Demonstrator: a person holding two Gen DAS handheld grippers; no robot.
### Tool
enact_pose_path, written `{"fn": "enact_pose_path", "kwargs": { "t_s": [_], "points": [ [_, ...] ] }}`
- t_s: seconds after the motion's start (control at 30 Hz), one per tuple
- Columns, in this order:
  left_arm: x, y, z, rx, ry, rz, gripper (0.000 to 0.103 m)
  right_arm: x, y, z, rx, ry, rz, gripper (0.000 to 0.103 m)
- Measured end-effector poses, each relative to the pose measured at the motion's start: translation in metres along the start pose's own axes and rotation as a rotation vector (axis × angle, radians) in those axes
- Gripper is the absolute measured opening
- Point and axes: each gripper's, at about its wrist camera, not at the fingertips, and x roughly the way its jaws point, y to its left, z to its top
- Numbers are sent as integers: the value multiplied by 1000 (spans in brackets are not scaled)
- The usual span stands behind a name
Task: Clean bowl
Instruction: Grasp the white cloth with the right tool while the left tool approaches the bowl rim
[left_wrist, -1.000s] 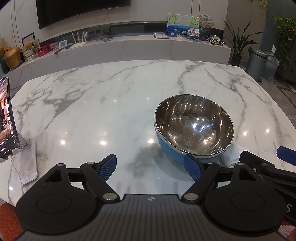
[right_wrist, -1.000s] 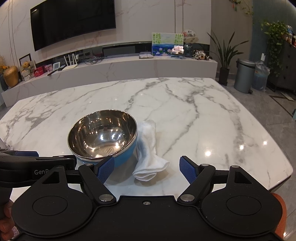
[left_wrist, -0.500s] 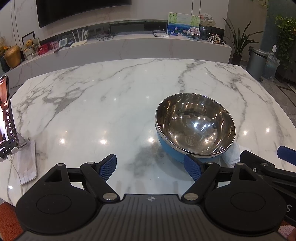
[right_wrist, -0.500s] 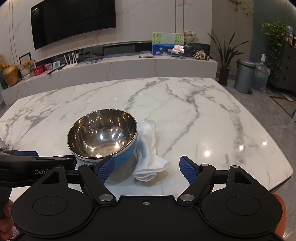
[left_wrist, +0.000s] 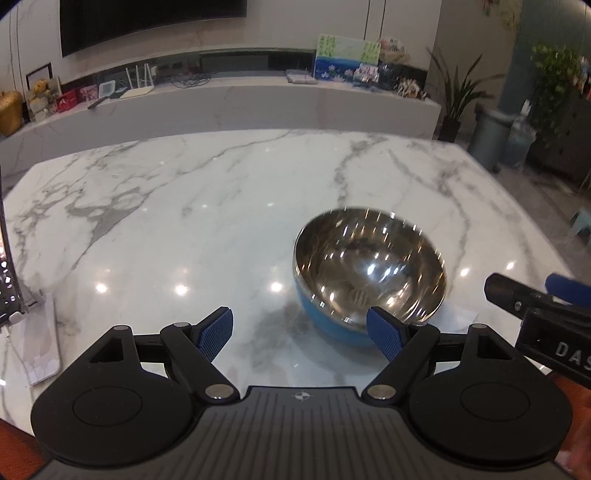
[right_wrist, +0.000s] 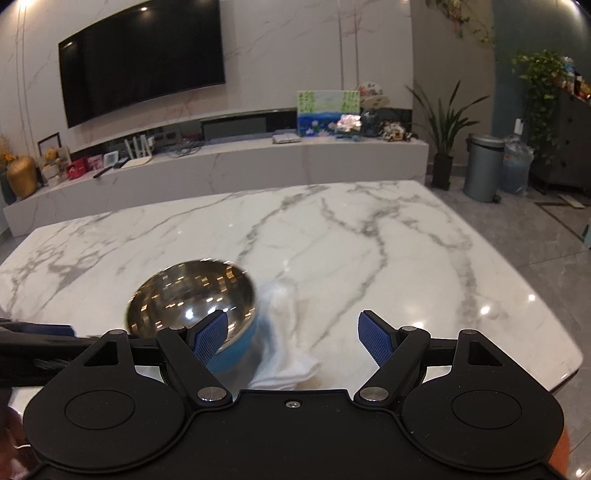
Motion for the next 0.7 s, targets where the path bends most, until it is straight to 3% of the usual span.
{"fn": "enact_pose_path", "kwargs": {
  "t_s": [0.1,0.23,0.4,0.53,0.7],
  "points": [
    [-4,6,9,-20,-29,-7,79,6,-8,1,12,13,-26,77],
    [1,23,19,-121,-9,-106,82,18,-15,1,10,57,-52,76],
    [17,27,31,-109,51,-9,82,30,-10,-2,-29,111,-19,76],
    [25,32,35,-149,80,-58,82,42,-8,-3,-52,166,21,76],
    [36,32,41,-157,131,-93,82,57,-7,-6,-60,239,58,51]
  ]
}}
